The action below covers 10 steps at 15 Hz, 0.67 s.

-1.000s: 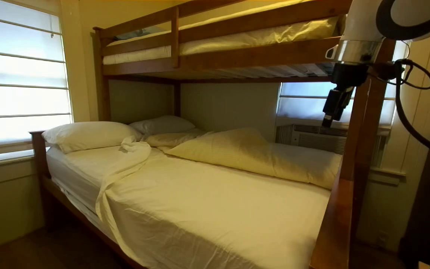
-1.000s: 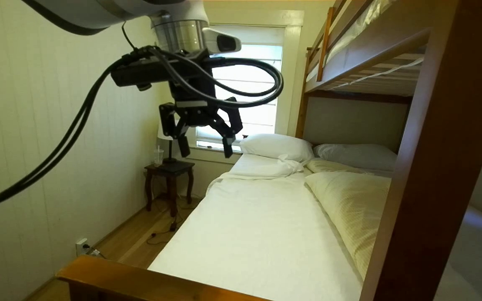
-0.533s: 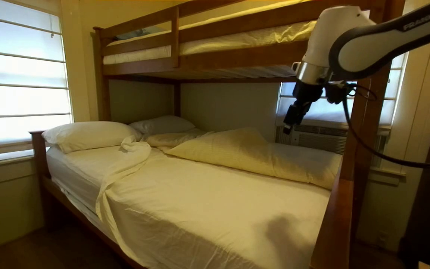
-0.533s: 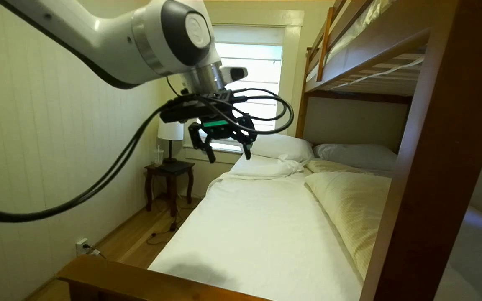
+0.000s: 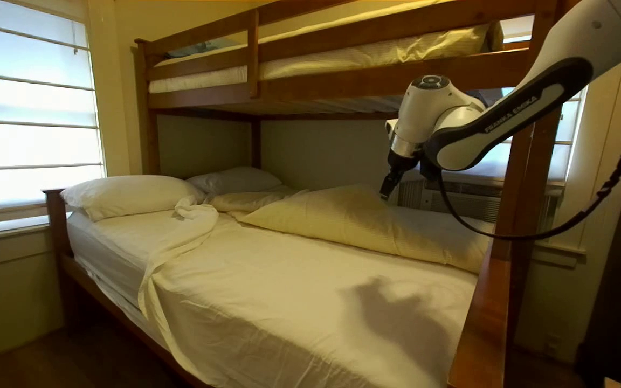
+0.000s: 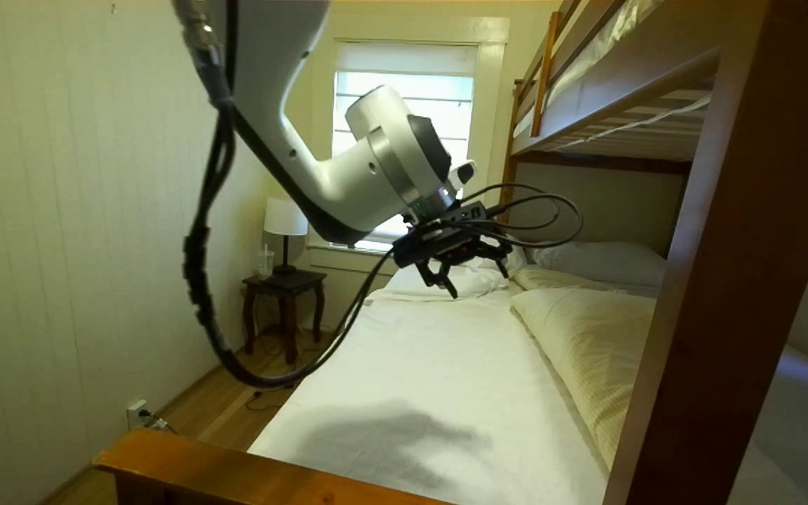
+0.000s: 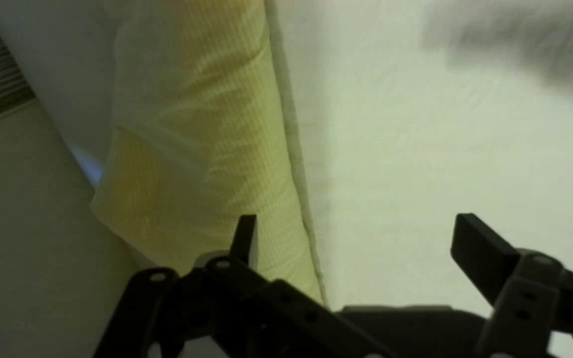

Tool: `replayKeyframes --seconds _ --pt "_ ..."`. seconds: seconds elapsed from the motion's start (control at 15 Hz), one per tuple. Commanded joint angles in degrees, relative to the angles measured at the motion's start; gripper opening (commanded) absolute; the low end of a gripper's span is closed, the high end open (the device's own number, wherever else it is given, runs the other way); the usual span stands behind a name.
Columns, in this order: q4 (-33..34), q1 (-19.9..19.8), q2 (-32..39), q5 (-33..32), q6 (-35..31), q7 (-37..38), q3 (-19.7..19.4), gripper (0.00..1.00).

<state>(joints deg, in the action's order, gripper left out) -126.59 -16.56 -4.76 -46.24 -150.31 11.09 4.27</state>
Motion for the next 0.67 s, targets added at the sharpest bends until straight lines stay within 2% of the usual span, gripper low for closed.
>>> replayKeyframes --seconds 0.0,0.07,0.2,0.53,0.6 --pt "8.2 -2.91 9.22 -11.69 -2.45 12.99 -0.1 1.0" --pt "3.68 -2.72 4.57 -7.06 -3.53 6.18 -0.01 1.0" --pt "5.92 -3.11 7.83 -9.37 -3.52 9.97 -0.51 1.0" --pt "7.31 -2.93 9.05 -9.47 -3.45 10.98 -0.34 1.0" --pt "9.68 -3.06 11.75 -11.66 -4.61 13.71 -0.83 1.0"
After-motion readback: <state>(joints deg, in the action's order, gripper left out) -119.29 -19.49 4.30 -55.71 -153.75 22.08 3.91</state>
